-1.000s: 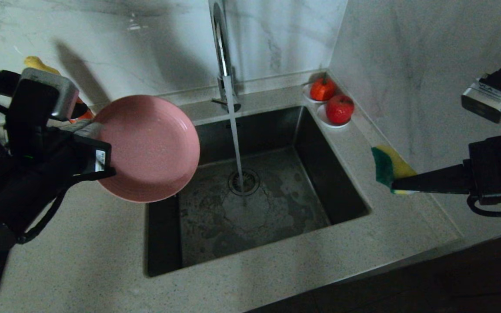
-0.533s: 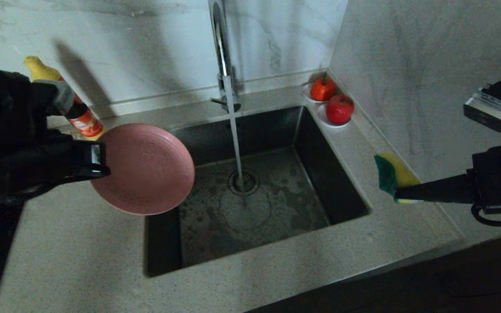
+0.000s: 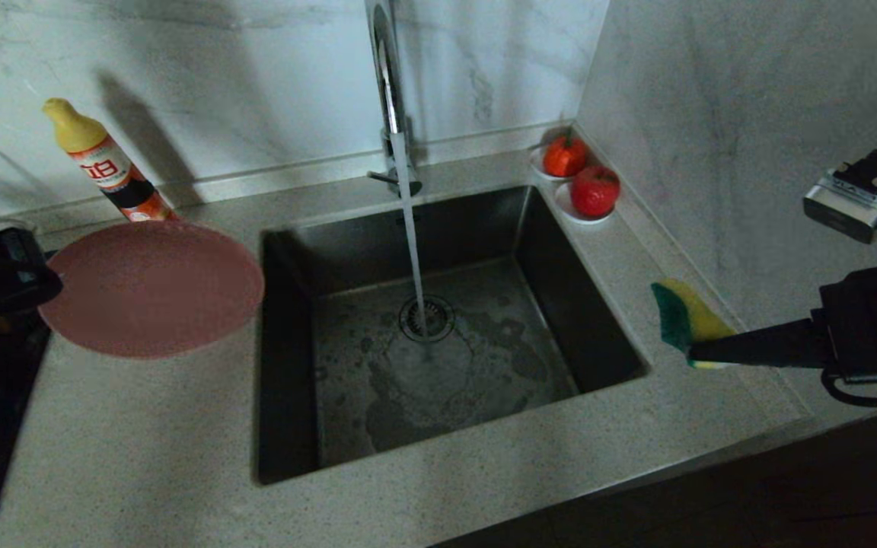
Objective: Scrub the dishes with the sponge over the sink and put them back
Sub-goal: Place the plate on the table
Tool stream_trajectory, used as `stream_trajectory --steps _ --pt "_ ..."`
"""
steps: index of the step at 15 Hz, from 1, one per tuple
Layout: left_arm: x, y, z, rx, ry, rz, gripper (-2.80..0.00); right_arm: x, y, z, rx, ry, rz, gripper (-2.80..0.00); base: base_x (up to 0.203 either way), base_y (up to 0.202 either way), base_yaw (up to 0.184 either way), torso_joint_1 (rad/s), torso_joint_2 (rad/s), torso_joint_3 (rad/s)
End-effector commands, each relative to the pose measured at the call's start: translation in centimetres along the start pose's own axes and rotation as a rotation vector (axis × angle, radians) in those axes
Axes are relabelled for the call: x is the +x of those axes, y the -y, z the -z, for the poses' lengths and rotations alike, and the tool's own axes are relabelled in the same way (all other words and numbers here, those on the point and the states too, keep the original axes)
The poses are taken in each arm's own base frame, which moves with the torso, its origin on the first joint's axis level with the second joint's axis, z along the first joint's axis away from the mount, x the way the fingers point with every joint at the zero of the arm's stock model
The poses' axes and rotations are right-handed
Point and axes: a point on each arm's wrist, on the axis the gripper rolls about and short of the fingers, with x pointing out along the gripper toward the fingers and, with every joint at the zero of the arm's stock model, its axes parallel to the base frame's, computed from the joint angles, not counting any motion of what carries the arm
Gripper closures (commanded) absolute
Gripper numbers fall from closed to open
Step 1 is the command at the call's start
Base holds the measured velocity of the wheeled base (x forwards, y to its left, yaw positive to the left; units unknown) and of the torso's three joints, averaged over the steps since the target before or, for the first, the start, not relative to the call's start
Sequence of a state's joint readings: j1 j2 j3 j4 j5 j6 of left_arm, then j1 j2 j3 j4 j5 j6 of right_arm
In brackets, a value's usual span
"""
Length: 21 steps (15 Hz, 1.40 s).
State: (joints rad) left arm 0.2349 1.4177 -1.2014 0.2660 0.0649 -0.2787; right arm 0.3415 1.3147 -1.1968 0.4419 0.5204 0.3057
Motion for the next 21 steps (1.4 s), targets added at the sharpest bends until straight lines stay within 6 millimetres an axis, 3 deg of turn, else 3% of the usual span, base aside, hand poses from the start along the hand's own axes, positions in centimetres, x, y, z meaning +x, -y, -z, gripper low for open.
stream_trajectory --steps 1,3,6,11,16,21 --pt "0.2 -2.9 -0.3 -0.1 0.002 -0.057 0.0 0.4 0.2 0.0 0.008 -0.013 -0.001 0.0 0.0 0.0 0.0 0.0 0.0 0.0" --pt "1.1 -5.0 -0.2 -0.161 -0.031 -0.068 0.0 0.4 0.2 -0.2 0.007 -0.012 -0.001 0.0 0.0 0.0 0.0 0.0 0.0 0.0" --pt "4.3 -7.1 0.9 -0.204 -0.091 -0.114 0.0 0.6 0.2 -0.3 0.001 -0.014 -0.001 0.0 0.0 0.0 0.0 0.0 0.0 0.0" --pt "7.6 -8.5 2.6 -0.254 -0.02 -0.05 0.0 1.0 0.5 -0.4 0.007 -0.022 0.005 0.0 0.0 0.0 0.0 0.0 0.0 0.0" --pt "9.3 -11.1 3.0 -0.285 -0.023 -0.024 0.0 1.0 0.5 -0.4 0.002 -0.024 0.004 0.0 0.0 0.0 0.0 0.0 0.0 0.0" --pt "11.6 -12.1 4.3 -0.282 -0.026 -0.024 0.0 1.1 0.6 -0.4 0.004 -0.027 0.005 0.0 0.0 0.0 0.0 0.0 0.0 0.0"
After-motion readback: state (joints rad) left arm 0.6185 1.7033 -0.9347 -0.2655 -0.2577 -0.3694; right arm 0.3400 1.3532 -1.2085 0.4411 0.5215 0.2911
